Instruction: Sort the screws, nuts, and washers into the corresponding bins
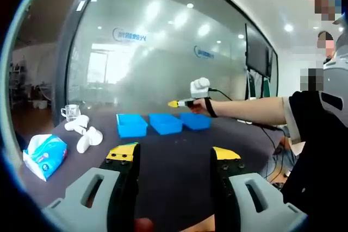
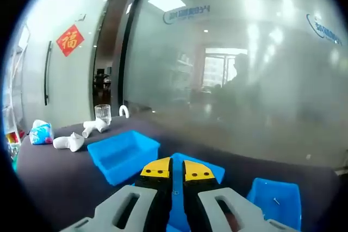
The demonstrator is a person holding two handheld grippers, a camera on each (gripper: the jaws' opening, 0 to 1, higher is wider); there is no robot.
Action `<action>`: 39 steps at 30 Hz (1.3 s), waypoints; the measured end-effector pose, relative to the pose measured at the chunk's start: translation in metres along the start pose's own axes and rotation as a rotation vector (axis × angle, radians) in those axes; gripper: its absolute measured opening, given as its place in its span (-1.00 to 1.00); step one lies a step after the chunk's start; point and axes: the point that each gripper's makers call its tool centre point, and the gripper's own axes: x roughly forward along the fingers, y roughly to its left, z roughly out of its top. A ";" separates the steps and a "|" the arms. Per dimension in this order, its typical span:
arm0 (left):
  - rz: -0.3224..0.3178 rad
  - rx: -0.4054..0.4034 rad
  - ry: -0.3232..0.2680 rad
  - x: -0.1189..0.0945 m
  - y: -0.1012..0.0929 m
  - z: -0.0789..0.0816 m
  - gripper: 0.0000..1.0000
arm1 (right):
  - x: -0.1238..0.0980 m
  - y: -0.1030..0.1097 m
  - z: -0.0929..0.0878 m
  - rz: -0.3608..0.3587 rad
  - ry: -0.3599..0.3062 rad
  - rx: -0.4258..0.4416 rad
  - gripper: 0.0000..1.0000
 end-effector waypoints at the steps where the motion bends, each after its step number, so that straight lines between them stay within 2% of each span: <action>1: 0.001 0.000 0.000 0.000 0.000 0.000 0.02 | 0.000 0.000 0.000 0.000 -0.002 -0.002 -0.81; 3: 0.002 0.000 0.000 -0.001 0.001 0.000 0.02 | 0.001 0.001 0.001 0.004 -0.012 -0.012 -0.60; 7: 0.003 0.001 -0.004 -0.002 0.002 0.001 0.02 | -0.005 0.004 0.000 0.009 -0.019 -0.020 -0.56; 11: 0.001 0.002 -0.007 -0.002 0.002 0.002 0.03 | -0.022 0.024 -0.009 0.061 -0.006 -0.014 -0.47; 14: -0.001 0.004 -0.008 -0.002 0.001 0.002 0.03 | -0.039 0.040 -0.019 0.099 0.005 -0.048 -0.41; 17: -0.002 0.003 -0.007 -0.001 0.001 0.002 0.03 | -0.056 0.047 -0.022 0.125 -0.008 -0.040 -0.40; 19: -0.003 0.001 -0.006 0.001 0.001 0.001 0.03 | -0.066 0.050 -0.022 0.141 -0.024 0.000 -0.40; 27: -0.026 0.007 0.000 0.007 -0.007 0.001 0.03 | -0.112 0.053 -0.025 0.161 -0.072 0.033 -0.41; 39: -0.051 0.015 0.000 0.012 -0.014 0.003 0.03 | -0.177 0.045 -0.054 0.152 -0.085 0.098 -0.43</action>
